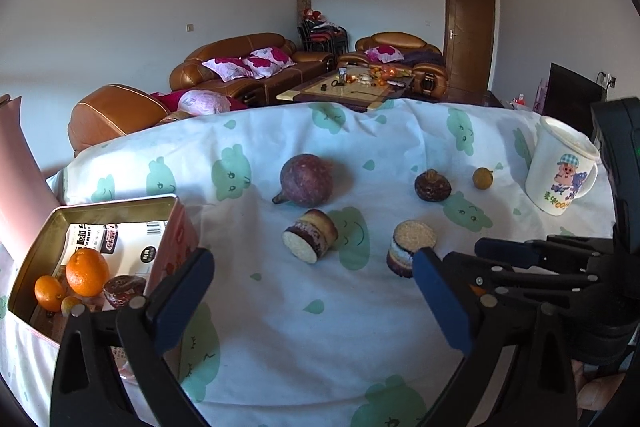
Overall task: Organize fruits
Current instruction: 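Grasp a small orange with the right gripper, then grasp a round rice-topped cake with the left gripper while the right holds the orange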
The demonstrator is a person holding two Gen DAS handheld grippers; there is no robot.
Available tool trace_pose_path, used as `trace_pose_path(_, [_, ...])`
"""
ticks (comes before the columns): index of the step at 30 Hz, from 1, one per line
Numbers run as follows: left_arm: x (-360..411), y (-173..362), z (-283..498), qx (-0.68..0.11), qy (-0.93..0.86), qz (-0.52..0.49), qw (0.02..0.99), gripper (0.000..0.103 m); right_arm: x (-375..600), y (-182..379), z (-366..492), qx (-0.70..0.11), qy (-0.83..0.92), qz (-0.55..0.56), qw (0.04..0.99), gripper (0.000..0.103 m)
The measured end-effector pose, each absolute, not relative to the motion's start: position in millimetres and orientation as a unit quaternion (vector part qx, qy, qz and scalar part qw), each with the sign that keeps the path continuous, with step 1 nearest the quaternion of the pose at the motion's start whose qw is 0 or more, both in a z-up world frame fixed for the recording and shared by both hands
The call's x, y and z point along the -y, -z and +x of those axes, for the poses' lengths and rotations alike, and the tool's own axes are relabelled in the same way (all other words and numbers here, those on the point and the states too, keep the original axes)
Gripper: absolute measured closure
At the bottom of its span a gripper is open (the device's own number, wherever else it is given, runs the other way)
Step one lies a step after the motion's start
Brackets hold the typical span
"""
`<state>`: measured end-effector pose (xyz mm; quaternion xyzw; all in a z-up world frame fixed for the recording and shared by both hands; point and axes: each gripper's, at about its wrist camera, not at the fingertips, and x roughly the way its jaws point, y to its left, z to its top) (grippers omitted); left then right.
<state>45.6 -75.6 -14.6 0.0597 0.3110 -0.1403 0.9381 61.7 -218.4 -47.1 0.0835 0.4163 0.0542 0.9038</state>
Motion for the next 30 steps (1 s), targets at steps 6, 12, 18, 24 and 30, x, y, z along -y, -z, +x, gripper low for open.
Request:
trace_pose_path(6, [78,5,56,-0.308,0.14,0.067,0.939,0.002,222,49,56,-0.43,-0.091,0.113,0.891,0.063])
trace_pose_path(12, [90,-8,65,-0.296,0.141,0.09,0.94,0.002,208,50,50,-0.449,-0.095,0.066,0.886,0.061])
trace_pose_path(18, [118,5,70,-0.321,0.175,0.126,0.922,0.002,214,51,40,-0.462,-0.114,0.063,0.877,0.06])
trace_pose_path(24, [147,28,86,-0.375,0.186,0.144,0.897,0.018,223,45,31,-0.454,-0.093,0.043,0.885,0.061])
trace_pose_path(30, [171,47,89,-0.393,0.197,0.158,0.884,0.046,280,25,24,-0.395,-0.032,0.136,0.908,0.061])
